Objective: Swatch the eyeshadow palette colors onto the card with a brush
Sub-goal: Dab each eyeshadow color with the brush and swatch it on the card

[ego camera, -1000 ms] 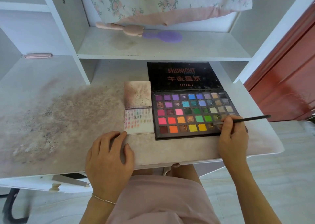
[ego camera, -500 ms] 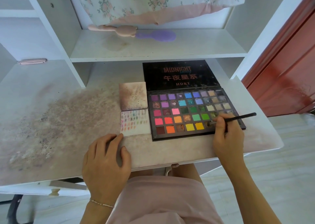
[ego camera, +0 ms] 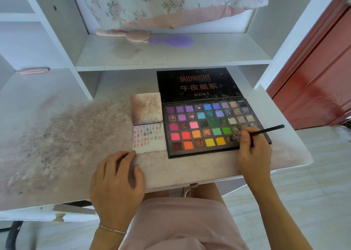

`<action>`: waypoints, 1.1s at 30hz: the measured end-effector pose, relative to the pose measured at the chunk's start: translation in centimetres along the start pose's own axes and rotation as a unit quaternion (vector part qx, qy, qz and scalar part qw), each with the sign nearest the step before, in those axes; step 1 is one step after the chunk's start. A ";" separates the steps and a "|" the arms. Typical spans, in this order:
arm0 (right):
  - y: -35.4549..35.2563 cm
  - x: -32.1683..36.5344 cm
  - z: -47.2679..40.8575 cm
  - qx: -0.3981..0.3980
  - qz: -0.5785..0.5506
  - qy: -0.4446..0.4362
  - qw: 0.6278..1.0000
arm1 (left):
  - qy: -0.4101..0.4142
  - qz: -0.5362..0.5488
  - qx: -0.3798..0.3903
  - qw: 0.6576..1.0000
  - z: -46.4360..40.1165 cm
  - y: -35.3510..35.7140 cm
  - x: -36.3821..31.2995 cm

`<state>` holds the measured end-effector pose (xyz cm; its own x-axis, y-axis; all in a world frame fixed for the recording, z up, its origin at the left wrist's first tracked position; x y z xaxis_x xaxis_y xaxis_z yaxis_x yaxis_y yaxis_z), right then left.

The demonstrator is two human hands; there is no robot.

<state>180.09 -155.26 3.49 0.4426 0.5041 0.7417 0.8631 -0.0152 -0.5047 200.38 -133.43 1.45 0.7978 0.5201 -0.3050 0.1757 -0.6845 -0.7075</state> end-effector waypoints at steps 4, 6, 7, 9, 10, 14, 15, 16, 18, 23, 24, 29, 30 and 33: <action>0.0 0.5 0.1 -0.004 -0.032 -0.005 0.999 | -0.003 0.001 0.011 1.000 0.0 0.0 0.0; 0.2 0.8 0.2 0.000 -0.049 -0.006 0.999 | -0.005 0.001 0.015 1.000 -0.1 0.0 0.0; 0.5 1.0 0.4 0.006 -0.060 -0.006 0.998 | -0.005 0.002 0.016 1.000 -0.1 0.0 0.0; 1.5 1.8 0.9 0.028 -0.087 -0.011 0.996 | -0.006 0.002 0.018 1.000 -0.1 0.0 0.0; 2.1 2.4 1.2 0.040 -0.100 -0.014 0.994 | -0.008 0.002 0.019 1.000 -0.1 0.0 0.0; 5.0 5.0 2.2 0.098 -0.154 -0.019 0.983 | -0.014 0.002 0.024 1.000 -0.2 0.0 0.1; 5.7 5.7 2.3 0.111 -0.162 -0.023 0.980 | -0.014 0.003 0.025 1.000 -0.2 0.0 0.1; 6.4 6.3 2.4 0.124 -0.170 -0.023 0.977 | -0.015 0.005 0.027 0.999 -0.2 0.0 0.1; 7.8 7.3 2.6 0.148 -0.186 -0.017 0.971 | -0.016 0.009 0.032 0.999 -0.3 -0.1 0.0; 10.7 9.1 2.9 0.198 -0.159 -0.019 0.967 | -0.027 0.014 0.048 0.998 -0.4 -0.2 0.1; 11.0 9.2 2.9 0.201 -0.148 -0.021 0.968 | -0.029 0.014 0.050 0.998 -0.4 -0.2 0.1; 11.5 9.1 3.1 0.224 -0.107 -0.027 0.968 | -0.032 0.016 0.057 0.998 -0.5 -0.2 0.0; 11.5 9.1 3.2 0.224 -0.105 -0.028 0.968 | -0.033 0.017 0.057 0.998 -0.5 -0.2 0.0; 11.5 9.3 3.1 0.226 -0.102 -0.031 0.968 | -0.032 0.018 0.058 0.998 -0.5 -0.3 -0.1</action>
<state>193.38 -148.05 3.16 0.2475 0.5077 0.8252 0.7303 0.4620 -0.5032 200.58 -133.51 1.98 0.7639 0.5294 -0.3691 0.0766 -0.6423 -0.7627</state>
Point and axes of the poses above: each hand's wrist, its own z-axis away from the middle knuckle, its own y-axis out of the palm, x = y × z, the point moved 7 cm from there along -z, towards the middle knuckle, and after that the axes turned 2 degrees about z, right-handed, at the moved point
